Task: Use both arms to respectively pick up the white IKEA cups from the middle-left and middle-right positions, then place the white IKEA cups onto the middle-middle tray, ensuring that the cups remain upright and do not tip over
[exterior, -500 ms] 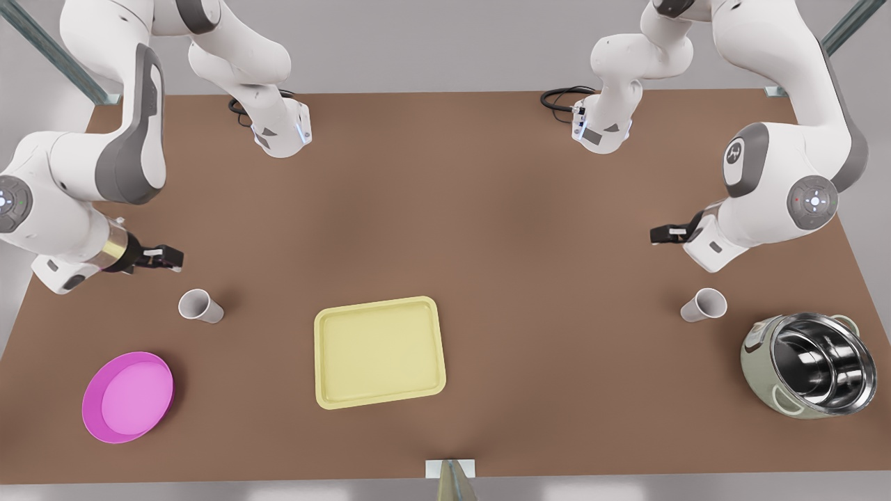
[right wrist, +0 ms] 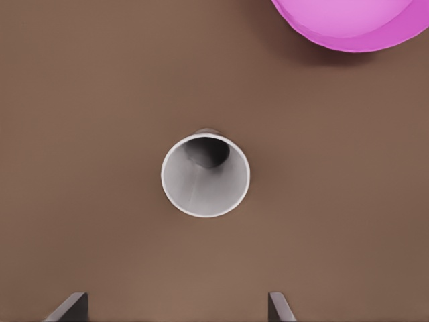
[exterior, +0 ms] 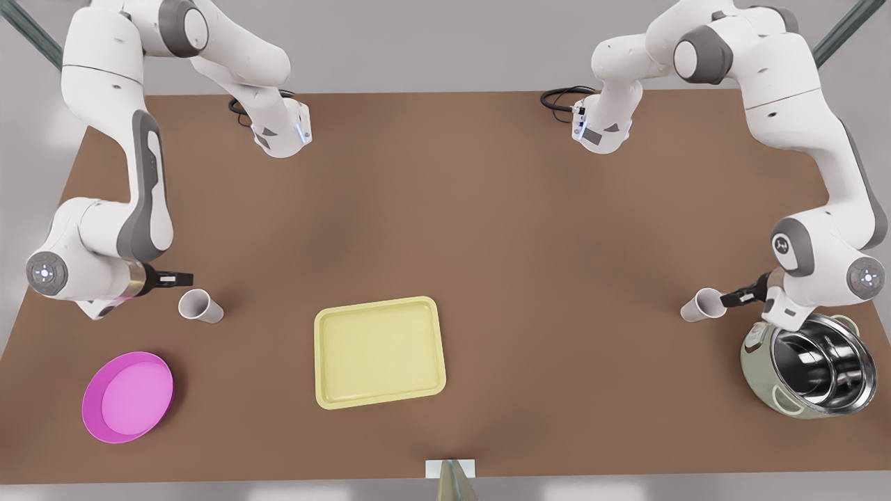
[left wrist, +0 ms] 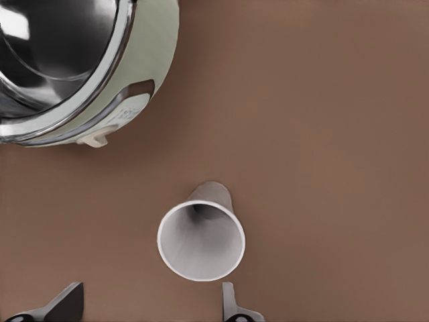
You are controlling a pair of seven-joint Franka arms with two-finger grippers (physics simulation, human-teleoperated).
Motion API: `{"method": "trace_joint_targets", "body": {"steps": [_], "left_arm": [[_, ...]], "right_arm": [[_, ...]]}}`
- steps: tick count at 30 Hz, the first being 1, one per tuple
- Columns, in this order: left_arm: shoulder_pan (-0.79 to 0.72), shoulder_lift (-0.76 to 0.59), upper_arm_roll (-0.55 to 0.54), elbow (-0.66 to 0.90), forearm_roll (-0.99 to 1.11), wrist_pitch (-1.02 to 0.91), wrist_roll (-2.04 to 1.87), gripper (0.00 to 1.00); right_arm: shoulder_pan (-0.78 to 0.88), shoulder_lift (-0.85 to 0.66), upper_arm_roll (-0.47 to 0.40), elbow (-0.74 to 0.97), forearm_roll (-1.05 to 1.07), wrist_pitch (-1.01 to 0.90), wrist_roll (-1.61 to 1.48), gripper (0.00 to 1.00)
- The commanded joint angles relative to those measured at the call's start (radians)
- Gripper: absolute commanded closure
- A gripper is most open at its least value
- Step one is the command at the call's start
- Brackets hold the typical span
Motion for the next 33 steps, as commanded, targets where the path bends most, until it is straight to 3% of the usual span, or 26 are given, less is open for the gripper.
{"method": "trace_joint_targets", "body": {"steps": [1,7,13,14,18,24,26,28,30,31,33], "left_arm": [[0.004,0.016,0.003,0.0,0.002,0.165,0.119,0.0],[0.007,0.042,0.003,-0.081,0.0,0.209,0.119,0.0],[0.004,0.096,0.003,-0.089,-0.011,0.221,0.111,0.0],[0.004,0.101,0.003,-0.088,-0.02,0.221,0.108,0.05],[0.004,0.113,-0.002,-0.088,-0.041,0.22,0.062,0.53],[-0.022,0.108,-0.022,-0.074,-0.081,0.214,0.062,0.79],[-0.036,0.105,-0.074,-0.022,-0.081,0.203,-0.041,0.79],[-0.098,0.105,-0.1,0.021,-0.086,0.192,-0.274,0.79],[-0.108,0.108,-0.25,0.103,-0.077,0.163,-0.676,0.79],[-0.158,0.107,-0.277,0.127,-0.072,0.16,-0.812,0.79],[-0.27,0.108,-0.277,0.152,-0.069,0.16,-0.984,0.79]], "right_arm": [[-0.02,-0.004,0.0,-0.065,0.002,0.207,-0.036,0.0],[-0.062,0.083,-0.002,-0.138,0.017,0.456,-0.036,0.0],[-0.075,0.101,-0.002,-0.138,0.019,0.462,-0.049,0.0],[-0.077,0.109,-0.002,-0.138,0.019,0.462,-0.049,0.0],[-0.083,0.118,-0.002,-0.172,0.019,0.463,-0.049,0.0],[-0.083,0.158,-0.002,-0.172,0.02,0.479,-0.049,0.0],[-0.083,0.158,-0.002,-0.172,0.019,0.477,-0.049,0.02],[-0.083,0.158,-0.002,-0.17,0.019,0.477,-0.085,0.47],[-0.08,0.16,-0.002,-0.17,0.019,0.477,-0.085,0.73],[-0.08,0.16,-0.002,-0.168,0.019,0.476,-0.085,0.79],[-0.074,0.16,0.0,-0.165,0.019,0.474,-0.085,0.79]]}}
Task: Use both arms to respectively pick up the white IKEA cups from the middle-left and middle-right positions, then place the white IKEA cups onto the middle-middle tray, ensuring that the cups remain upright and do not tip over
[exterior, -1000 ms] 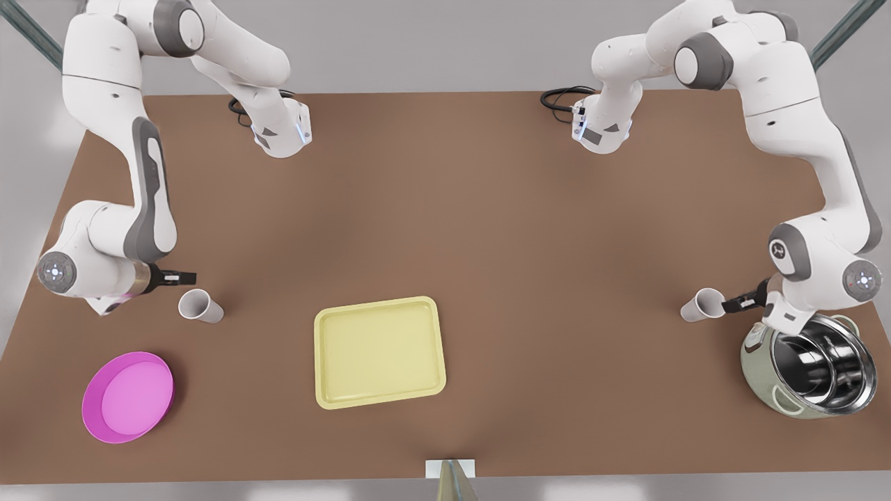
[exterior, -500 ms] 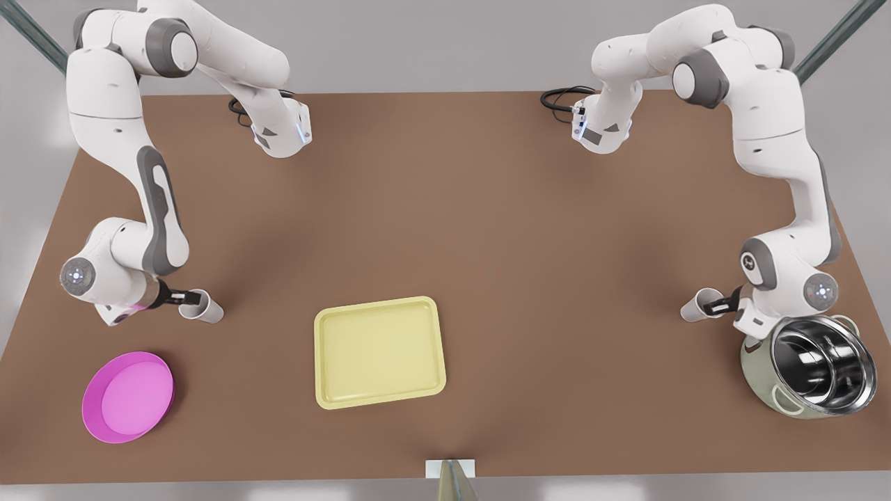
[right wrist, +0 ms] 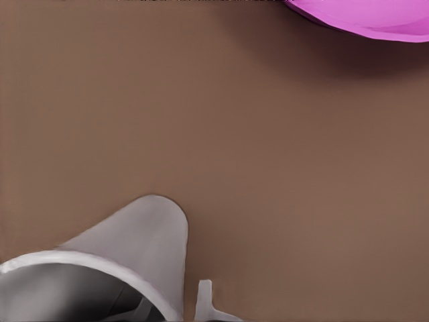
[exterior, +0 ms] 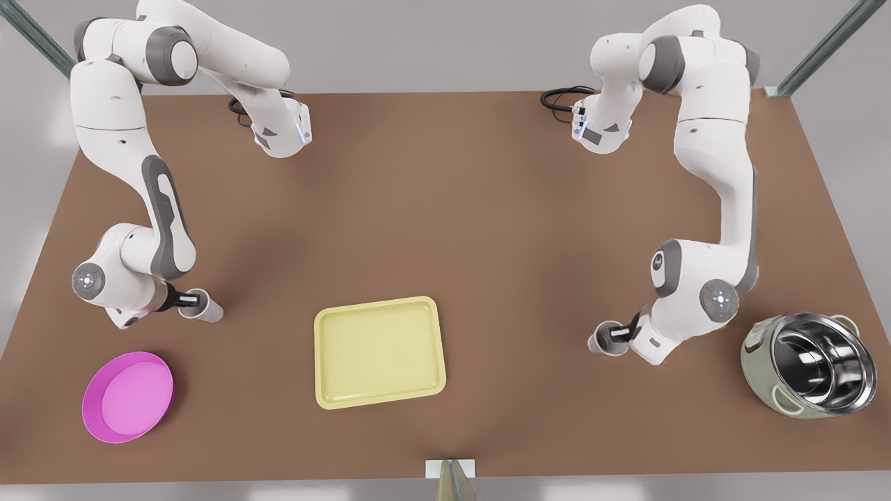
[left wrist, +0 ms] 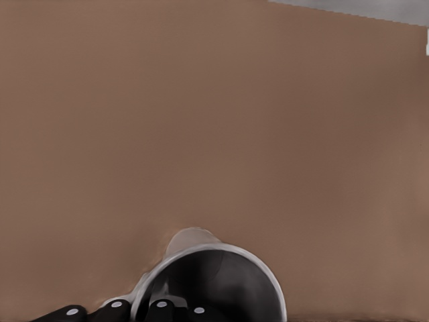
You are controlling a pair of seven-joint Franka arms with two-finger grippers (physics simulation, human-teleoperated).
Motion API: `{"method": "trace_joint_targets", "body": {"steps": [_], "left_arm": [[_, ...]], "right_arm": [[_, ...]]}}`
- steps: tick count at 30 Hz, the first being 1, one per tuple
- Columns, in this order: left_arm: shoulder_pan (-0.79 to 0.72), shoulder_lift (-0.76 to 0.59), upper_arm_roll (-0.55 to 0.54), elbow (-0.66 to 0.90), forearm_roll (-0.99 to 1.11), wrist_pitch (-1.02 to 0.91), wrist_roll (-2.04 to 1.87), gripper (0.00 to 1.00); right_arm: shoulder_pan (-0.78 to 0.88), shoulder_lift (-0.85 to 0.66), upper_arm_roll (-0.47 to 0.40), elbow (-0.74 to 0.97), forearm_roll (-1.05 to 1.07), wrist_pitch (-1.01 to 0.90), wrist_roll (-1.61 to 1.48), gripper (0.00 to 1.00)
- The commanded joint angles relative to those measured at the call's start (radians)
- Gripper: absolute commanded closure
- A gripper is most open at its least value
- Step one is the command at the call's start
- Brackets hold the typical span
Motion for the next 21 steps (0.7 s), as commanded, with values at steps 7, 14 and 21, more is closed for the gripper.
{"method": "trace_joint_targets", "body": {"steps": [7,14,21], "left_arm": [[-0.42,0.331,0.074,0.578,0.042,-0.241,-1.208,0.79],[-0.523,0.356,0.042,0.582,0.03,-0.01,-1.282,0.79],[-0.554,0.414,0.026,0.584,0.028,0.185,-1.284,0.79]], "right_arm": [[0.108,0.001,0.109,0.171,-0.017,-0.004,-0.006,0.79],[0.364,0.163,0.156,0.427,0.1,0.005,0.236,0.79],[0.415,0.278,0.156,0.493,0.103,0.08,0.287,0.79]]}}
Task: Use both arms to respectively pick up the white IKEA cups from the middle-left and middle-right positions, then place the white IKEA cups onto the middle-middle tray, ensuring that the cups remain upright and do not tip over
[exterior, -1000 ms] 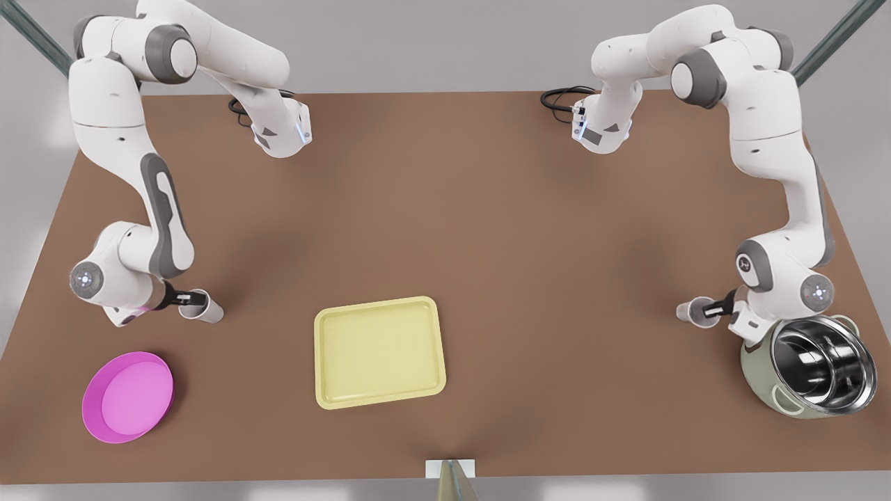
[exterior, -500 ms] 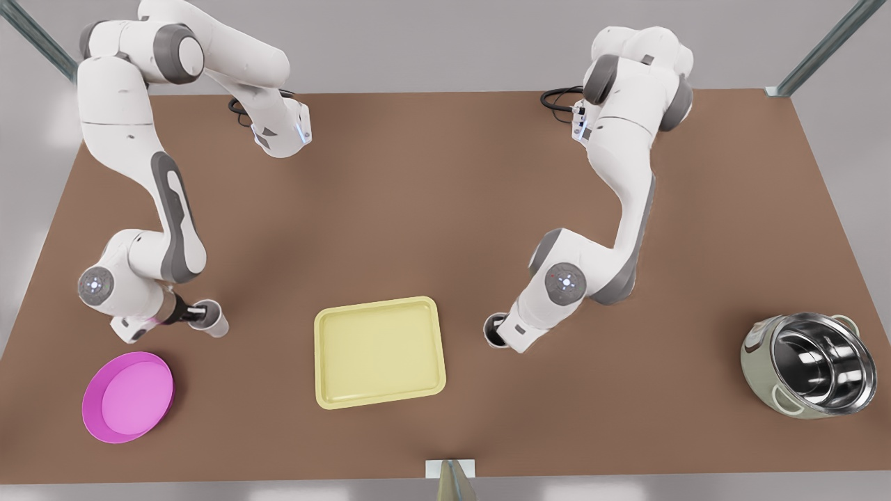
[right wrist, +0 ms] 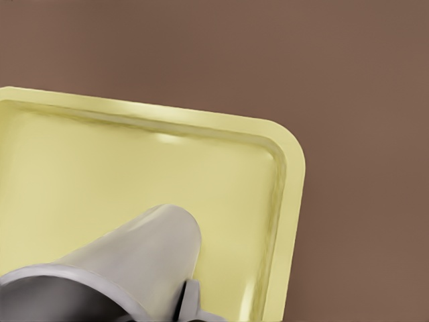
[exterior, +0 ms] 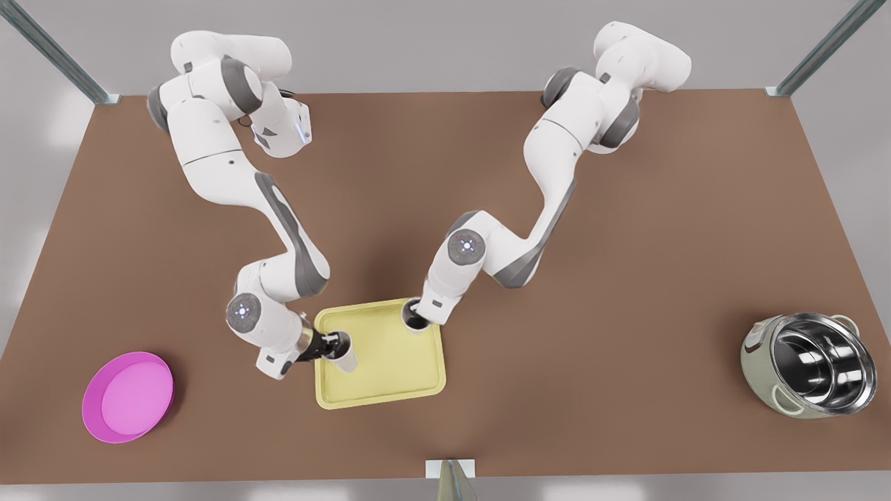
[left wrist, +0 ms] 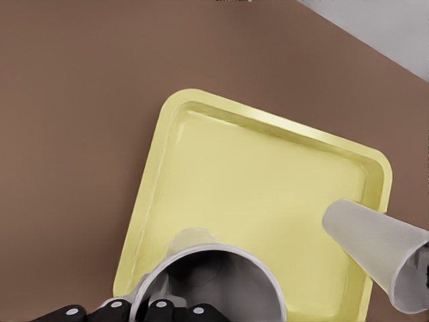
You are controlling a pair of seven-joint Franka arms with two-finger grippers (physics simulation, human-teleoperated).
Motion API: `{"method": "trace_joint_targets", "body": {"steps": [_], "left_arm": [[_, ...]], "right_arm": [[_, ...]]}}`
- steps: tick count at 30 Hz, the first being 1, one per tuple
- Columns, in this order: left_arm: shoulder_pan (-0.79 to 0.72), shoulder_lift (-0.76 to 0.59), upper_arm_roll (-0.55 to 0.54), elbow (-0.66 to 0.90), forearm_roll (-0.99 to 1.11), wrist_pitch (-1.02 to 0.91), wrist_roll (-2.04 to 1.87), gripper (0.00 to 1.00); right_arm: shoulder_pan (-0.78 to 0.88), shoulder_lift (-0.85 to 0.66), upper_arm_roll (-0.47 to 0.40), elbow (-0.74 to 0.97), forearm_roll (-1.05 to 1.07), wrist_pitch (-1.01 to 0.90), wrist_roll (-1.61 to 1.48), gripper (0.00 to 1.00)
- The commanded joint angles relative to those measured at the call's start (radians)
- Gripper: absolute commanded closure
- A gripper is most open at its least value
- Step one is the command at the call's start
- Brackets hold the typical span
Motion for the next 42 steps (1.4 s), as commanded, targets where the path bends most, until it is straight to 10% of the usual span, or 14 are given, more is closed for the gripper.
{"method": "trace_joint_targets", "body": {"steps": [1,12,14,24,33,40,42], "left_arm": [[-0.001,0.011,-0.003,0.0,-0.003,0.116,-0.426,0.79],[-0.01,0.06,-0.003,-0.008,0.003,0.117,-0.423,0.79],[-0.01,0.069,-0.003,-0.008,0.003,0.117,-0.423,0.79],[-0.014,0.08,-0.003,-0.016,0.005,0.107,-0.427,0.73],[-0.013,0.081,-0.003,-0.016,0.005,0.108,-0.426,0.26],[-0.013,0.08,-0.003,-0.016,0.006,0.107,-0.427,0.22],[-0.013,0.061,-0.001,-0.016,0.006,0.059,-0.435,0.04]], "right_arm": [[0.002,0.014,0.0,0.005,-0.002,0.036,0.179,0.79],[-0.003,0.034,-0.001,-0.02,-0.005,0.04,0.18,0.73],[-0.005,0.042,-0.001,-0.02,-0.011,0.042,0.176,0.0],[-0.006,0.037,-0.001,-0.015,-0.012,0.04,0.162,0.0],[-0.031,-0.098,-0.001,-0.018,-0.011,-0.158,0.12,0.0],[-0.049,-0.175,-0.008,-0.009,-0.011,-0.264,0.038,0.0],[-0.058,-0.254,-0.03,-0.012,-0.026,-0.383,0.035,0.0]]}}
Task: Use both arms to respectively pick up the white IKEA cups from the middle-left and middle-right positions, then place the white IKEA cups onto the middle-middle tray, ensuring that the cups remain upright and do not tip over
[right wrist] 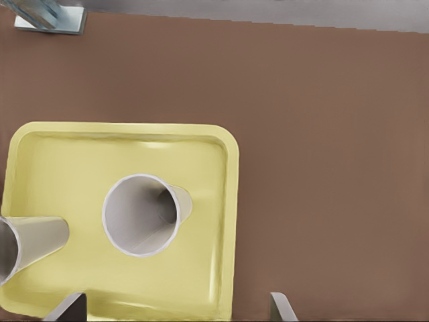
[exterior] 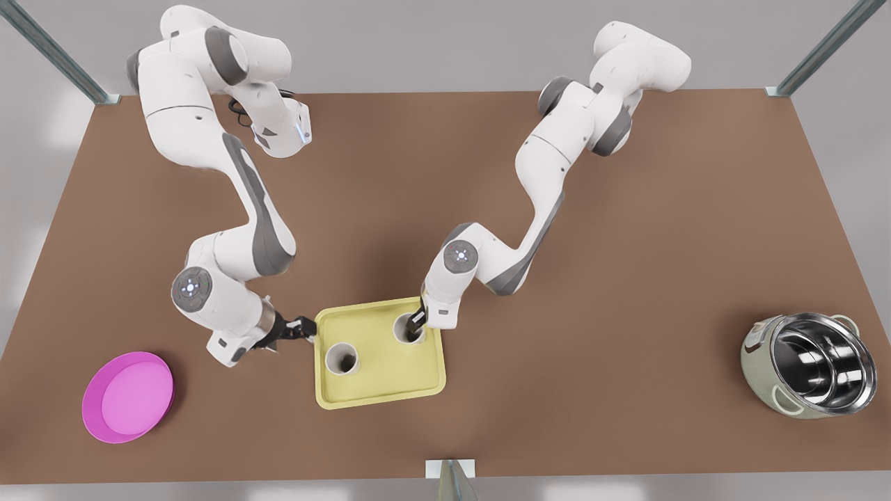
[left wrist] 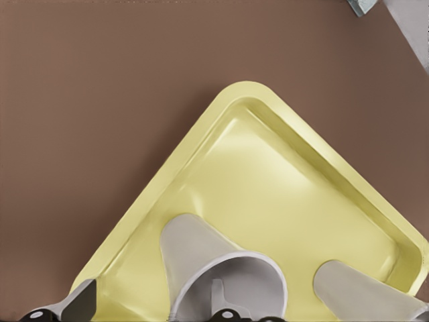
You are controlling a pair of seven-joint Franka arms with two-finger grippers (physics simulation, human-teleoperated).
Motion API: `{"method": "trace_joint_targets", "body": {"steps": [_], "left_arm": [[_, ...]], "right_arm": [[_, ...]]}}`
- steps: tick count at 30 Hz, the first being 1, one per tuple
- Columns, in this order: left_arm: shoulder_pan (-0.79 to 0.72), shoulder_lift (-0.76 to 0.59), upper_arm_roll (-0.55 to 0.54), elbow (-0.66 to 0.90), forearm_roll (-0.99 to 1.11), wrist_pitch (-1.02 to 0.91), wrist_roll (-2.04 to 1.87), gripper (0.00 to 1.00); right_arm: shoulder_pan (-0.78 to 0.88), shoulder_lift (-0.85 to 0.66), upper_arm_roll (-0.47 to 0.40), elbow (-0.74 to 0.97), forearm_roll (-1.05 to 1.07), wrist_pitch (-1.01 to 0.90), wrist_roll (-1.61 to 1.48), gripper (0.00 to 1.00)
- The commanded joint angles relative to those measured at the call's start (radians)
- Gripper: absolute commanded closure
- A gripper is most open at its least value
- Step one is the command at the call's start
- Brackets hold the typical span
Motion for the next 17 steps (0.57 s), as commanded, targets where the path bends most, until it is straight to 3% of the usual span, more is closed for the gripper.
{"method": "trace_joint_targets", "body": {"steps": [1,3,5,6,8,11,12,13,14,17], "left_arm": [[0.002,-0.03,0.005,0.002,0.002,-0.111,-0.048,0.0],[0.01,-0.079,0.006,0.002,0.002,-0.238,-0.045,0.0],[0.114,-0.232,0.005,0.002,0.005,-0.615,-0.034,0.0],[0.154,-0.295,0.003,0.002,0.083,-0.801,0.103,0.0],[0.356,-0.381,0.002,0.002,0.107,-0.959,0.584,0.0],[0.499,-0.45,0.012,0.011,0.113,-1.025,1.091,0.0],[0.565,-0.599,0.025,-0.16,0.12,-0.976,1.53,0.0],[0.574,-0.745,0.026,-0.394,0.117,-0.806,1.534,0.0],[0.562,-0.802,0.028,-0.477,0.113,-0.758,1.431,0.0],[0.56,-0.792,0.023,-0.426,0.085,-0.911,1.393,0.0]], "right_arm": [[-0.033,-0.077,-0.012,-0.002,-0.078,-0.24,-0.083,0.0],[-0.098,-0.131,-0.025,0.001,-0.187,-0.407,-0.072,0.0],[-0.099,-0.169,-0.022,0.07,-0.212,-0.552,-0.077,0.0],[-0.093,-0.164,-0.019,0.165,-0.21,-0.613,-0.068,0.0],[-0.107,-0.235,-0.022,0.164,-0.173,-0.673,-0.066,0.0],[-0.152,-0.379,-0.024,-0.016,-0.075,-0.661,-0.057,0.0],[-0.153,-0.388,-0.025,-0.03,-0.078,-0.652,-0.055,0.0],[-0.159,-0.401,-0.025,-0.037,-0.078,-0.638,-0.055,0.0],[-0.161,-0.408,-0.025,-0.044,-0.078,-0.629,-0.055,0.0],[-0.167,-0.416,-0.025,-0.045,-0.077,-0.627,-0.055,0.0]]}}
